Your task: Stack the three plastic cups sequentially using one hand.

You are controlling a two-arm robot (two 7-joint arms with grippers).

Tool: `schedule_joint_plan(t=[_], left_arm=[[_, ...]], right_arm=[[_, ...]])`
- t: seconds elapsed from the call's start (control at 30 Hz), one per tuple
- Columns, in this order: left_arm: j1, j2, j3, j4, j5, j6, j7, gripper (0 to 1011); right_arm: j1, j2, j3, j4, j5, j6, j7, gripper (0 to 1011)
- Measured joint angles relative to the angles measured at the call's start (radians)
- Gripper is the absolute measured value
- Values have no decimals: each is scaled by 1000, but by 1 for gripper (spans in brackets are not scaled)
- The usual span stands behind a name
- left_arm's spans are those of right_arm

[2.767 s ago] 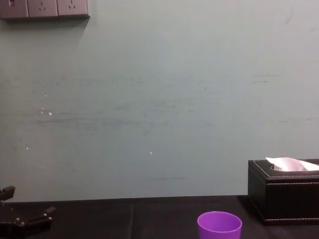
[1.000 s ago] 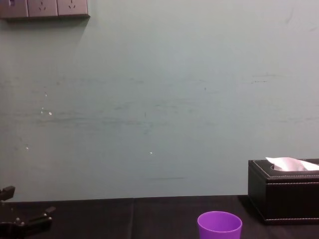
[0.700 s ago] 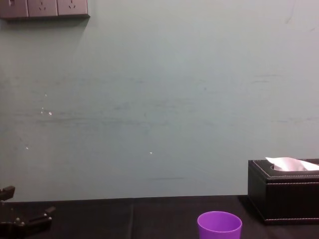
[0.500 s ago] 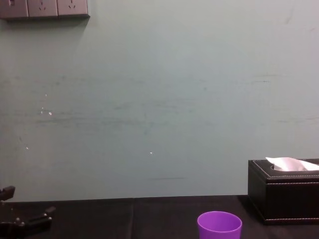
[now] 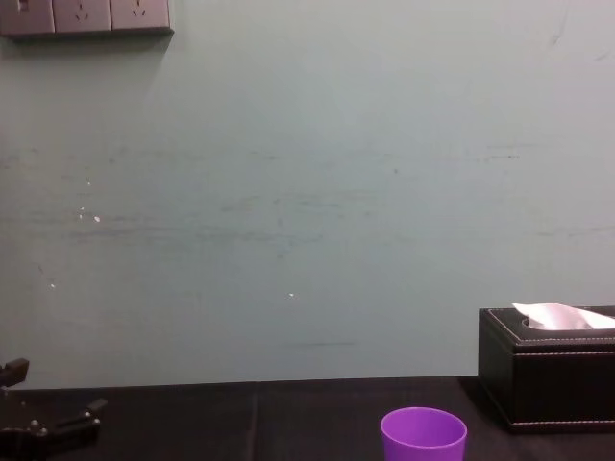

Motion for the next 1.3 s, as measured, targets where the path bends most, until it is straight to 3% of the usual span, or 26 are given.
schedule_joint_plan(t=[0.3, 0.47, 0.53, 0.77, 1.07, 1.3], left_arm=[[0, 0, 0, 0, 0, 0, 0, 1010], [0, 0, 0, 0, 0, 0, 0, 1010], [0, 0, 0, 0, 0, 0, 0, 1010], [0, 0, 0, 0, 0, 0, 0, 1010], [0, 0, 0, 0, 0, 0, 0, 1010], [0, 0, 0, 0, 0, 0, 0, 1010]], right_arm=[[-33, 23, 31, -80, -5, 14, -30, 733], [-44, 43, 53, -147, -13, 86, -62, 733], [-41, 54, 66, -185, -12, 140, -76, 733], [-8, 61, 83, -243, 2, 207, -92, 733], [75, 40, 55, -245, 2, 261, -105, 733], [167, 6, -1, -201, -9, 311, -111, 733]])
